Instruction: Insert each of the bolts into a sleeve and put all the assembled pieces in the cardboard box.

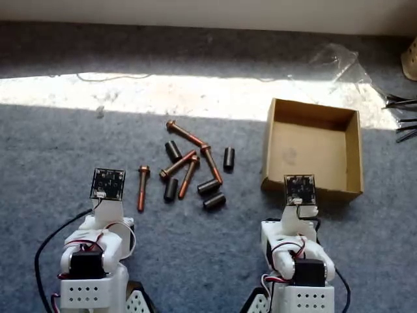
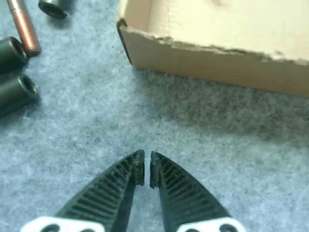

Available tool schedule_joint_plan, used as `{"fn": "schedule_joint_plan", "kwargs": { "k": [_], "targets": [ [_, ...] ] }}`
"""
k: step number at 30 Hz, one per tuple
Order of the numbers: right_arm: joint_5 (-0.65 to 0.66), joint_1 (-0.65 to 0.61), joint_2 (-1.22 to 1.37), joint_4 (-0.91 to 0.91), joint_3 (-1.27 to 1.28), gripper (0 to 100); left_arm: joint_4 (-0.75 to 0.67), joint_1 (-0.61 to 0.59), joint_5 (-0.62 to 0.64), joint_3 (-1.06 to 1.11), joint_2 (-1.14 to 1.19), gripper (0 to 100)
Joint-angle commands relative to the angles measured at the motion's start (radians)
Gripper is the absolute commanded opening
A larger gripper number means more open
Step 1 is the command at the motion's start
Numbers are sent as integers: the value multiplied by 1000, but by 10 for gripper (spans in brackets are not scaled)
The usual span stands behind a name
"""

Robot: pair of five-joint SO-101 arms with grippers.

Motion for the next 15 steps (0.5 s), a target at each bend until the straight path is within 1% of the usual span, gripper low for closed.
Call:
{"fn": "schedule_joint_plan", "kwargs": {
  "k": [1,4,6,8,10,15],
  "targets": [
    [34,4,-10,-41,130,22,-15,10,-58,16,-12,7],
    [181,2,-12,-65,102,22,-146,-4,-233,10,-12,5],
    [284,4,-12,-117,74,24,-230,-22,-302,12,-12,5],
    [370,4,-12,-160,61,25,-287,-31,-308,12,-12,6],
    [414,2,-12,-182,64,25,-328,-36,-308,12,-12,6],
    [420,2,-12,-193,48,25,-347,-47,-308,-64,-10,7]
  ]
}}
